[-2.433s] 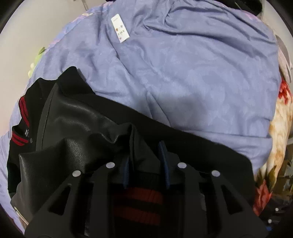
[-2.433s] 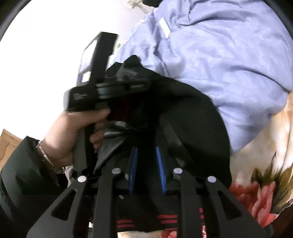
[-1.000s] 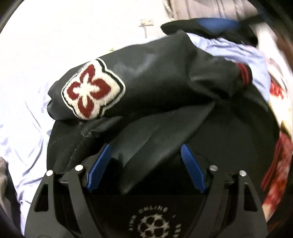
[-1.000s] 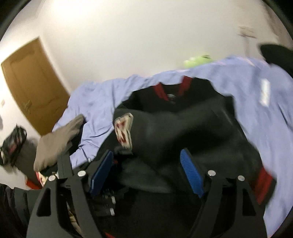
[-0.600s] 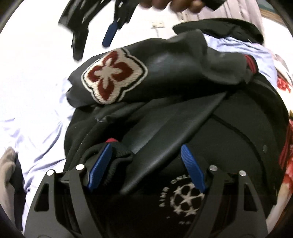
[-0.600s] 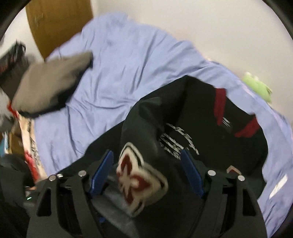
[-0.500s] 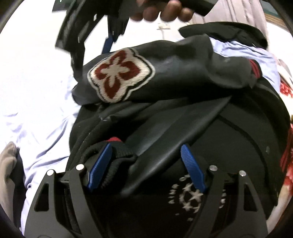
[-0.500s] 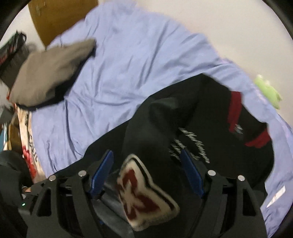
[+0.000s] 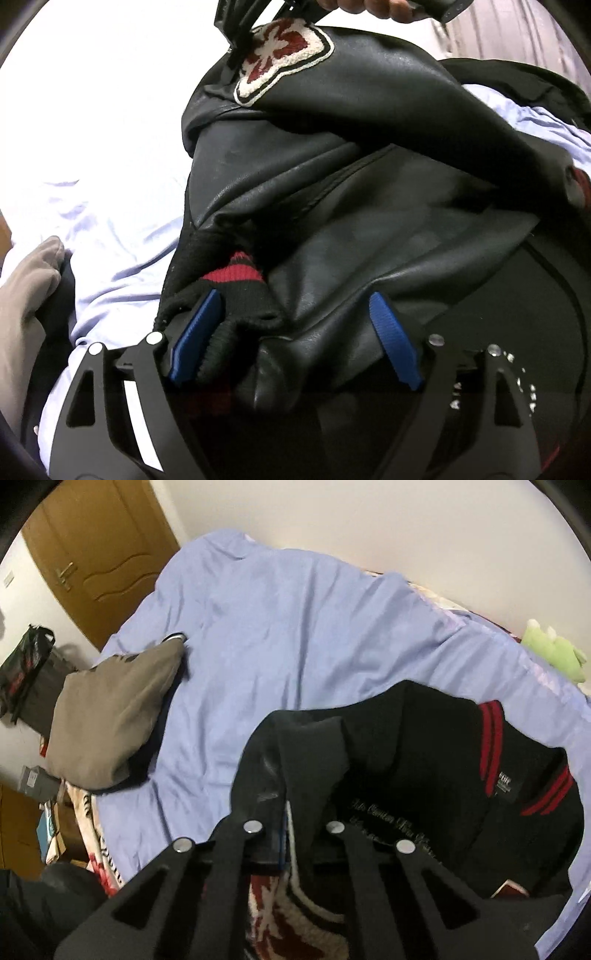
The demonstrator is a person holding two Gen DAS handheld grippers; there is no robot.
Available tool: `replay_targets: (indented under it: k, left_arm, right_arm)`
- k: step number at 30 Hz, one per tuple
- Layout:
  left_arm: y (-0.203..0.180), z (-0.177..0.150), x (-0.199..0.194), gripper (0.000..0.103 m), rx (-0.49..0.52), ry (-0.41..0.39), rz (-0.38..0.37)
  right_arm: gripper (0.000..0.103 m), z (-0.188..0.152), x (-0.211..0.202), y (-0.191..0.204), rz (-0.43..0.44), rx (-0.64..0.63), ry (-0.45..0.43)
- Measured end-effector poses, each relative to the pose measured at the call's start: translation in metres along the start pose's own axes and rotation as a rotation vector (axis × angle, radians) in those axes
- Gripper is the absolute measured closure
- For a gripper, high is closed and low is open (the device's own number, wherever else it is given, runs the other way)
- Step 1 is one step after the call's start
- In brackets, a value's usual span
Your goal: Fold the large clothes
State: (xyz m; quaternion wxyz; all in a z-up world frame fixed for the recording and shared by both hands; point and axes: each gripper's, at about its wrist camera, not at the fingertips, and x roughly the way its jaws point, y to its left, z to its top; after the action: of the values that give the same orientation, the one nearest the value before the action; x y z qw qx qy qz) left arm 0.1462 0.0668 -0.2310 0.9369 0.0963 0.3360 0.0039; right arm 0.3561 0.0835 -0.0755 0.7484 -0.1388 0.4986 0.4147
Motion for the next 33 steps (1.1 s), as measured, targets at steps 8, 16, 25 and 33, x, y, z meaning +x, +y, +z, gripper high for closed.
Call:
replay_targets:
  k: [8,16,25,33]
  left_arm:
    - [0.019,0.003,0.008,0.019,-0.068,0.048,-0.02]
    - [0.03,0.01,0.002,0.019,-0.062,0.046,-0.054]
    - [0.05,0.041,-0.055,0.019,-0.165,0.009,-0.138]
    - [0.044,0.088,-0.039,0.019,-0.148,-0.044,-0.231]
  right_arm:
    - [0.096,-0.018,0.047,-0.072,-0.092,0.176,0.051]
    - [0.071,-0.016,-0.003,-0.072,-0.078,0.121,0.004]
    - [0.037,-0.064,-0.086,-0.006,-0.114,-0.095,-0.015]
    - [0.037,-0.16,-0.067,-0.008,-0.142,-0.016,-0.003]
